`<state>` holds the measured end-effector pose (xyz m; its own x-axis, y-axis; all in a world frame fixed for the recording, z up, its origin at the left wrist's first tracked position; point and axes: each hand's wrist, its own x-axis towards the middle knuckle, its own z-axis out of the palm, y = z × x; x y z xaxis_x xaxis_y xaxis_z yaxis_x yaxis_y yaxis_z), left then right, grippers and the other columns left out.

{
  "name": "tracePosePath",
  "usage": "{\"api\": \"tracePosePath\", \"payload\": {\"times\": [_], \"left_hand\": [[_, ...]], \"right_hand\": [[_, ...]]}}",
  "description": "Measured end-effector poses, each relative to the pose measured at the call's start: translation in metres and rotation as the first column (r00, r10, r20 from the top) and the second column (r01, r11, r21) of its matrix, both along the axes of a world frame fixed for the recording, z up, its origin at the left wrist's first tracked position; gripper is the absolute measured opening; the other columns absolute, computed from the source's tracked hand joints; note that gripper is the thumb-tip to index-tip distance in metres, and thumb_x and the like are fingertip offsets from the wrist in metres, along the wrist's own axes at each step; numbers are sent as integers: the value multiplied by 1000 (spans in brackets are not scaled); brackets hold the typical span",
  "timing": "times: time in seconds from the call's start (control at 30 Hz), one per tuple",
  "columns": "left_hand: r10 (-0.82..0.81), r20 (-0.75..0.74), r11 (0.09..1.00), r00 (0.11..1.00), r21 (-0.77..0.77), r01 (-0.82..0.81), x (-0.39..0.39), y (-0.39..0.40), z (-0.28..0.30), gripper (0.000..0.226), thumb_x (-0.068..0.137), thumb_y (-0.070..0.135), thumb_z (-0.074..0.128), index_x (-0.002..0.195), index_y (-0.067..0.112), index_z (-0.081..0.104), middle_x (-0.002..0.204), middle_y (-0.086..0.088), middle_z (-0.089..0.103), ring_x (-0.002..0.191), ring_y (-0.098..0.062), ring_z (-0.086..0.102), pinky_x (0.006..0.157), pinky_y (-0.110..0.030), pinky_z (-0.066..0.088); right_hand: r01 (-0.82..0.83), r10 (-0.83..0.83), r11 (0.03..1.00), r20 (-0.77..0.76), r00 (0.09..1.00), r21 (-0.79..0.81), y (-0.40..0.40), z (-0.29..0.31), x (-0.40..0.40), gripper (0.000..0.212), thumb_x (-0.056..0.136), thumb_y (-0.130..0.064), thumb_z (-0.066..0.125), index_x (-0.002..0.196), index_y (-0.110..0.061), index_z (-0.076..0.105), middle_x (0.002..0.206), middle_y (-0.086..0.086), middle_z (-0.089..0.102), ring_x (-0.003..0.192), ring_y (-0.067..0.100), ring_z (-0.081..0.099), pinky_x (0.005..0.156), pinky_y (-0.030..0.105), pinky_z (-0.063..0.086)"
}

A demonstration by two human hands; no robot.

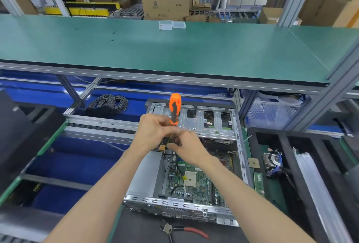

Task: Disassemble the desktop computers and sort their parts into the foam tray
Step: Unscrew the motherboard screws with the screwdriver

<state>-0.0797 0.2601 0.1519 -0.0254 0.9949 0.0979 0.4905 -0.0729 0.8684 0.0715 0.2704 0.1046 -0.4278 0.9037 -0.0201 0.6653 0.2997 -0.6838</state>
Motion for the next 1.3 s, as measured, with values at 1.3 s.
{"api": "tracePosePath", "payload": {"times": [1.3], "left_hand": [[76, 269, 890, 960, -452, 56, 84, -1, -105, 26, 82, -10, 53, 78, 3, 76, 67, -9, 72, 60, -17, 65, 60, -28, 53]], "right_hand": [[181, -192, 978, 111, 975, 102, -15, 5, 101, 41, 106, -25, 45, 75, -3, 60, 68, 16, 62, 68, 35, 54, 68, 42, 44]]}}
